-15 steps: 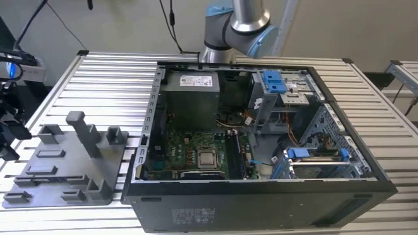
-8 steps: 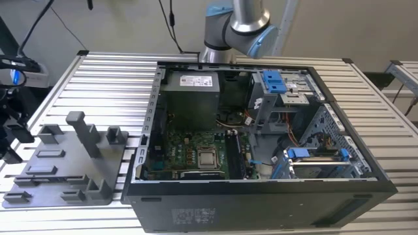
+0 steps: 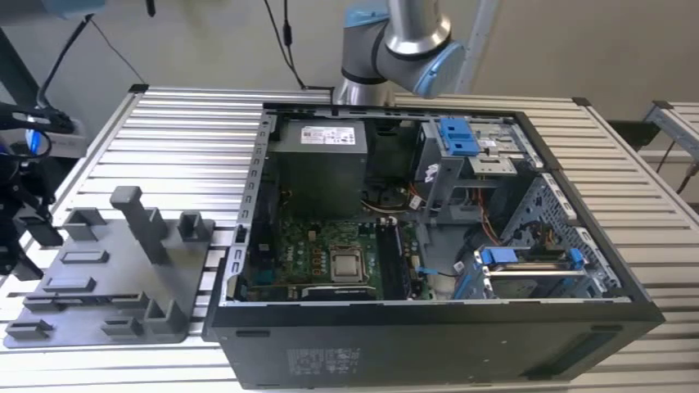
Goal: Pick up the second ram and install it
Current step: 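Pick up the second ram and move it above second insertion slot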
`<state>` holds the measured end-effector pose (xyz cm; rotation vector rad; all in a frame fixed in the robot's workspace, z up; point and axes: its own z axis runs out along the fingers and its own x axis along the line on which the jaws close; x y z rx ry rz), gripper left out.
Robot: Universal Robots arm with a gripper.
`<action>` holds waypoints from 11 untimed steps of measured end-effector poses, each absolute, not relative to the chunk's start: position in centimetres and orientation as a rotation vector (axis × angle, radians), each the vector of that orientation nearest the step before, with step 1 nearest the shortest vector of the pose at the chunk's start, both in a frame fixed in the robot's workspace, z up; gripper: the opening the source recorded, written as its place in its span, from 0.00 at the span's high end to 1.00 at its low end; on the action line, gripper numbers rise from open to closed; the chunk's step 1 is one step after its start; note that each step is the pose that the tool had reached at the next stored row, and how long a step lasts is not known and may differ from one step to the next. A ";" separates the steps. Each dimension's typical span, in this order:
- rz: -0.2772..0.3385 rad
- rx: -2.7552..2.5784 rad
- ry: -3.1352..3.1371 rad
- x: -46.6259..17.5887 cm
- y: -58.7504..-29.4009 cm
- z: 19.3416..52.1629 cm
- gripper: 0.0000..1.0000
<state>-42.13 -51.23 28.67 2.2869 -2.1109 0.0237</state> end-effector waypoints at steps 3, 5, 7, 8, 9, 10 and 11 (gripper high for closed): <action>0.024 2.287 -2.111 -42.1 -51.2 28.1 0.47; 0.024 2.287 -2.111 -42.1 -51.2 27.8 0.47; 0.024 2.287 -2.111 -42.1 -51.2 27.4 0.47; 0.024 2.287 -2.111 -42.1 -51.2 27.2 0.47; 0.024 2.287 -2.111 -42.1 -51.2 27.0 0.47; 0.024 2.287 -2.111 -42.1 -51.2 26.8 0.47; 0.024 2.287 -2.111 -42.1 -51.2 26.7 0.47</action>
